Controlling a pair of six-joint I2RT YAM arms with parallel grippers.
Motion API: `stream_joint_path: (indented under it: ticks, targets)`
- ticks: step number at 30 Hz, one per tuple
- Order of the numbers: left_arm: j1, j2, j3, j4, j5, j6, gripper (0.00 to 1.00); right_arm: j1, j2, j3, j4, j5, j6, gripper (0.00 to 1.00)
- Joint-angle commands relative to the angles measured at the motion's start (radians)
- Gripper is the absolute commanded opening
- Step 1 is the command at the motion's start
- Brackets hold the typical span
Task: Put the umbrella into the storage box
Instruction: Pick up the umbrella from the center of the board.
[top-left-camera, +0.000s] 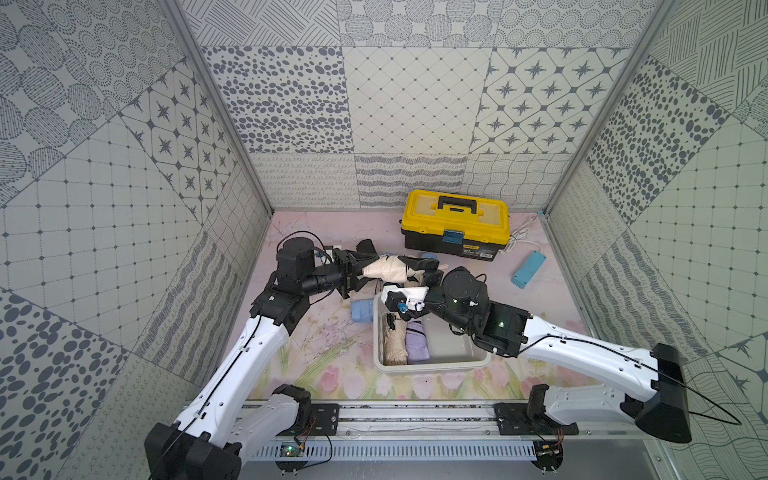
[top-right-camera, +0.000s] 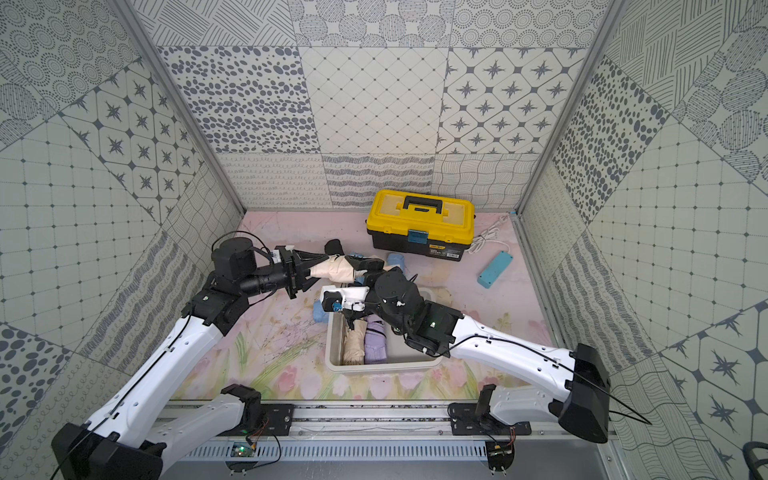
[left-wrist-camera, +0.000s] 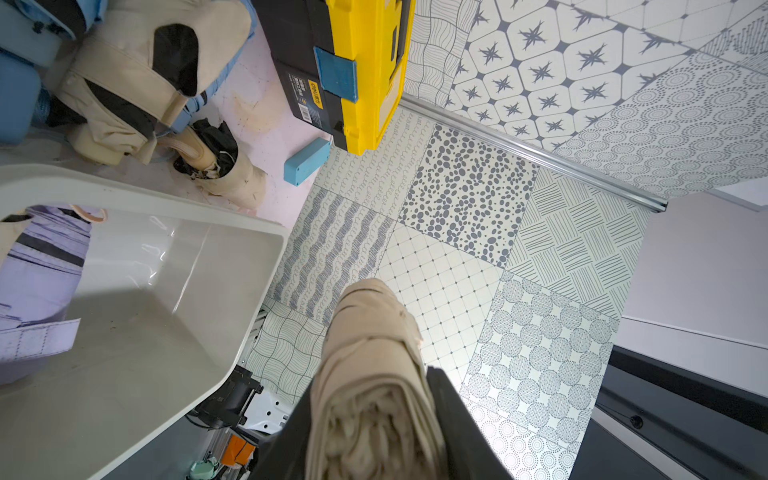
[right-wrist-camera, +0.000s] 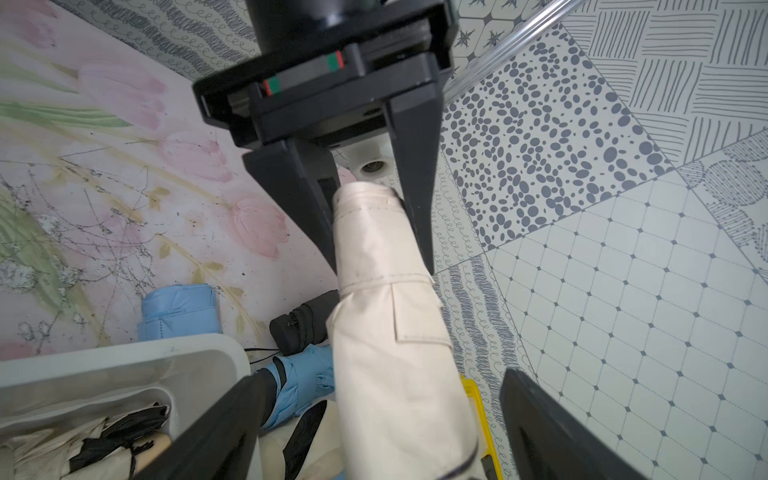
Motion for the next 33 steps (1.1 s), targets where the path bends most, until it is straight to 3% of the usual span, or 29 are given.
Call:
stream_joint_path:
  ticks: [1, 7, 10, 12, 19, 23, 26, 33]
  targets:
    - [-0.023, 0.007, -0.015, 0.28, -0.136, 0.05, 0.22, 0.009, -0.104, 0.076, -0.159, 0.05, 0.453, 0.95]
    - [-0.064, 0.106, -0.102, 0.63, -0.232, 0.062, 0.06, 0.009, -0.238, -0.005, -0.19, 0.152, 1.363, 0.91]
    - [-0.092, 0.134, -0.134, 0.76, -0.297, 0.1, 0.03, 0.007, -0.261, -0.06, -0.19, 0.189, 1.72, 0.89]
    - [-0.106, 0.132, -0.142, 0.779, -0.335, 0.14, 0.01, 0.007, -0.243, -0.076, -0.162, 0.171, 1.852, 0.9]
    - [-0.129, 0.054, -0.209, 0.822, -0.464, 0.264, 0.01, -0.003, -0.13, -0.087, 0.064, 0.179, 2.036, 0.96]
    - [-0.147, 0.042, -0.223, 0.843, -0.493, 0.292, 0.01, -0.005, 0.013, -0.102, 0.347, 0.166, 2.146, 0.97]
    - [-0.159, 0.035, -0.226, 0.844, -0.499, 0.303, 0.01, -0.005, 0.12, -0.07, 0.508, 0.17, 2.163, 0.97]
    - [-0.174, -0.009, -0.238, 0.828, -0.548, 0.306, 0.02, -0.014, 0.26, -0.016, 0.656, 0.248, 2.238, 0.93]
